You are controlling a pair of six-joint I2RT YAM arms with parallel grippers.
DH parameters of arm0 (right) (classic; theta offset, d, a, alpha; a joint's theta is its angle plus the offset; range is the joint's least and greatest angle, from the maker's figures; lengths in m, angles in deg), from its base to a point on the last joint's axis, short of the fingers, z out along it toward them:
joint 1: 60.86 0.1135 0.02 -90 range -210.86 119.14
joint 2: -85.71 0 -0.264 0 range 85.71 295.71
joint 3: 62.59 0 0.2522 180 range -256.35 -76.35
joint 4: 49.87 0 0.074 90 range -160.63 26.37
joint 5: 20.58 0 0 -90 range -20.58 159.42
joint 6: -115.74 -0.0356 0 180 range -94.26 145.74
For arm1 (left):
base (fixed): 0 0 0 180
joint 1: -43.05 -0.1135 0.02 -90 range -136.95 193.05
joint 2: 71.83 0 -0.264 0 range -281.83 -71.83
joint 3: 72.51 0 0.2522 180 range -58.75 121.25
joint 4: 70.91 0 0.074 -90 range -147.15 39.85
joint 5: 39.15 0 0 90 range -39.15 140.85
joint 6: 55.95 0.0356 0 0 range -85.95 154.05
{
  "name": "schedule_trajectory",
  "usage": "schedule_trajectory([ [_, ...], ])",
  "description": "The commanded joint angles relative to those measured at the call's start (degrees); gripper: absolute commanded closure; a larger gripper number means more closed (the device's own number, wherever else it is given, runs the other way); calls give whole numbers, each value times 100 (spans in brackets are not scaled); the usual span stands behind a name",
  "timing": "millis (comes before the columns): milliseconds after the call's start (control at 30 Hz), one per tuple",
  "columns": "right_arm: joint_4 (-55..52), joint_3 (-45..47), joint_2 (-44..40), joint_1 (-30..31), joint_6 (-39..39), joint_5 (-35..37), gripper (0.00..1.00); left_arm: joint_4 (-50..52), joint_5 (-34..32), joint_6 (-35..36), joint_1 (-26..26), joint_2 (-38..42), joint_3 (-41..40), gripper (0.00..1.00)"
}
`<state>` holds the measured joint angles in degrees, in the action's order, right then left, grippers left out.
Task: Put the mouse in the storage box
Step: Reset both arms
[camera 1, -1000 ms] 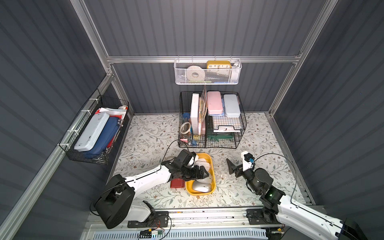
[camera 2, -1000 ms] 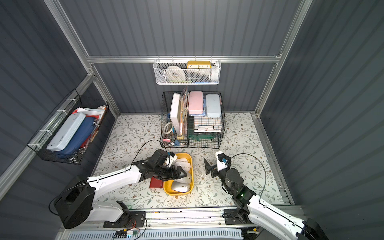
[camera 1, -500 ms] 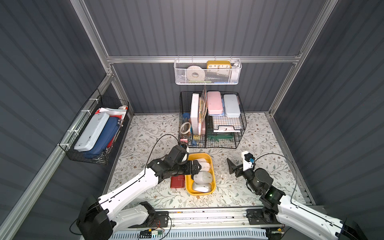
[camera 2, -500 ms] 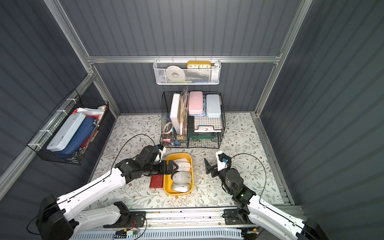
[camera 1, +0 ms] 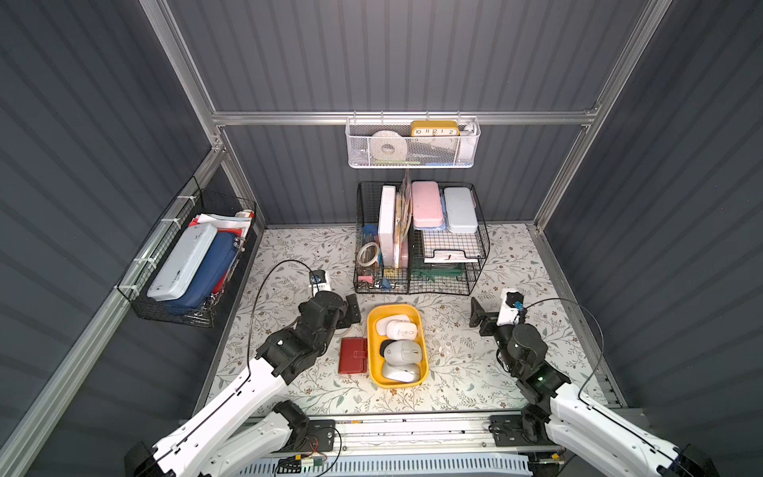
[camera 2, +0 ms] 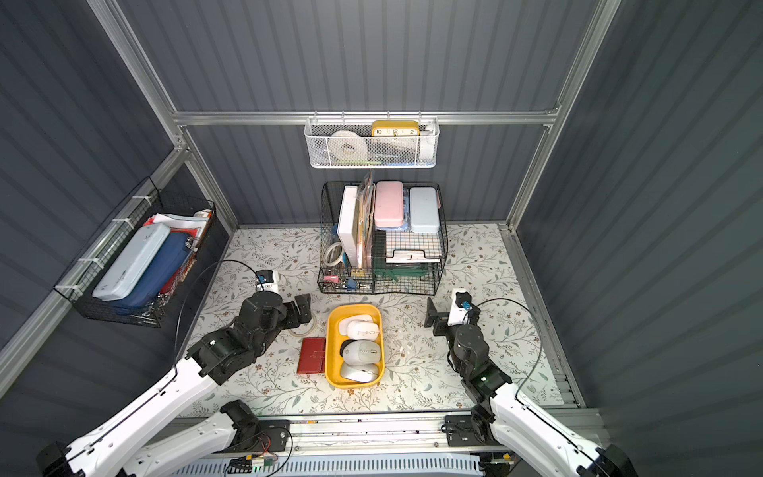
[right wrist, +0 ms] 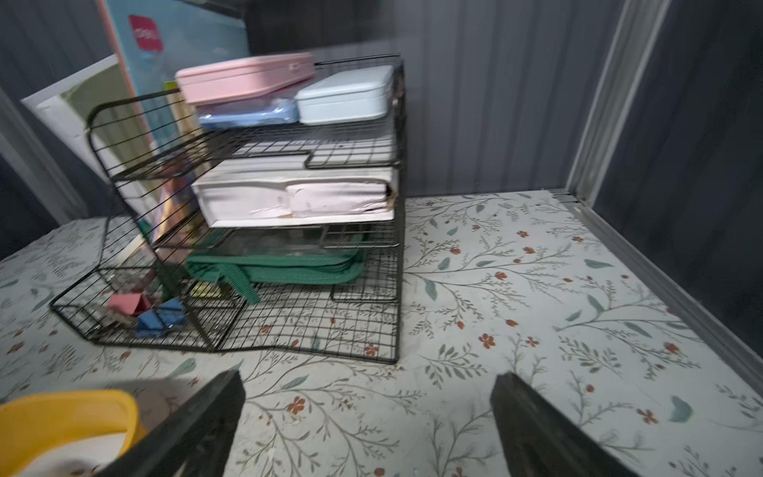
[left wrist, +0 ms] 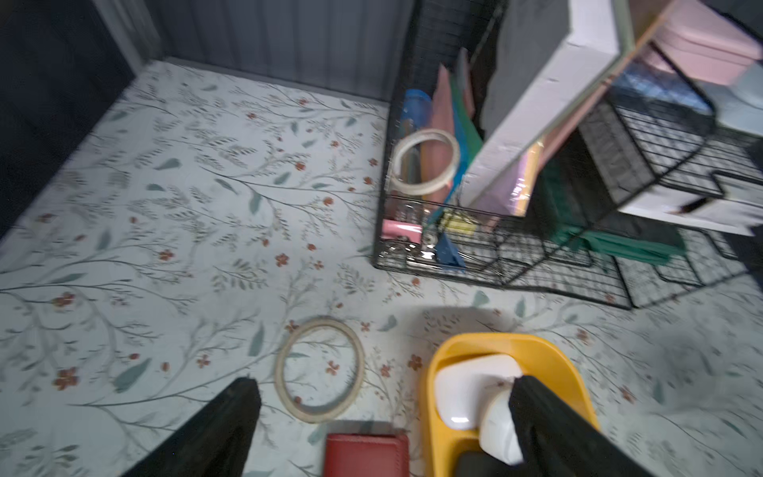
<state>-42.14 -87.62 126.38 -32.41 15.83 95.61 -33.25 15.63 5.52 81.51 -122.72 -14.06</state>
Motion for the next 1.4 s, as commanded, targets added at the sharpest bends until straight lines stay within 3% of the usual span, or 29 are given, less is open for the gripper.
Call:
schedule_trajectory([
  [0,-354,-420,74,-309,-143,438,1,-826,-1201,552,-202,-383,-397,1],
  [167,-519,-689,543,-833,153,1115,1,-2572,-1602,1928,-329,-1269,-1095,1],
  [233,-552,-704,741,-991,203,1314,1,-3191,-1707,1972,-436,-1342,-1374,1],
  [333,-357,-613,1140,-1340,119,1337,1,-4436,-940,2411,-1015,-1584,-1934,1],
  [433,218,-474,1698,-1669,182,1123,1,-4824,-278,2296,-1915,-2028,-2034,1],
  [533,1250,-442,2361,-1918,386,1078,1,-5814,845,2423,-2644,-2536,-2200,1],
  [567,1344,-522,2522,-1986,396,1043,1,-5732,1346,2440,-2856,-2751,-2024,1],
  [700,2660,-492,3367,-2381,354,703,1,-6676,1757,3002,-3100,-3529,-1731,1],
  [767,3239,-407,3875,-2708,-30,272,1,-7375,2007,3260,-3235,-3818,-1766,1],
  [833,4277,-292,4410,-2805,197,-76,1,-6918,2532,3125,-3467,-3976,-1453,1],
  [867,4289,-263,4390,-2814,262,-427,1,-7193,2821,3115,-3501,-4035,-1526,1],
  [900,4105,-252,4294,-2822,327,-787,1,-7886,3441,3259,-3542,-4104,-1857,1],
  [933,3874,-202,4319,-2820,392,-1221,4,-9012,3497,3363,-3547,-4440,-2306,1],
  [967,4691,-106,4750,-2760,557,-1272,4,-9885,3232,3372,-3555,-4789,-2614,0],
  [1000,5392,-55,5120,-2765,618,-1290,4,-9753,3091,3159,-3564,-4743,-2658,0],
  [1033,5857,-74,5387,-2772,630,-1221,4,-8854,3200,3068,-3580,-4467,-2460,0],
  [1100,4182,-421,4755,-2818,540,-1298,5,-8729,3391,3413,-3572,-4752,-2140,0],
  [1133,2715,-979,4490,-2898,385,-1357,5,-8018,3279,3127,-3600,-4645,-1826,0],
  [1167,2355,-1234,4616,-2978,280,-1440,4,-7700,3410,2907,-3794,-4666,-1637,0],
  [1200,3210,-992,4859,-2976,395,-1495,2,-8064,3681,2795,-3972,-4756,-1727,0],
  [1233,3787,-901,5058,-2939,423,-1382,2,-7756,3514,2816,-3968,-4692,-1655,1],
  [1333,2515,-1146,4587,-2941,332,-1393,1,-7822,3517,2809,-3964,-4690,-1685,1],
  [1367,2637,-1108,4632,-2935,335,-1396,1,-7774,3505,2810,-3960,-4663,-1689,1],
])
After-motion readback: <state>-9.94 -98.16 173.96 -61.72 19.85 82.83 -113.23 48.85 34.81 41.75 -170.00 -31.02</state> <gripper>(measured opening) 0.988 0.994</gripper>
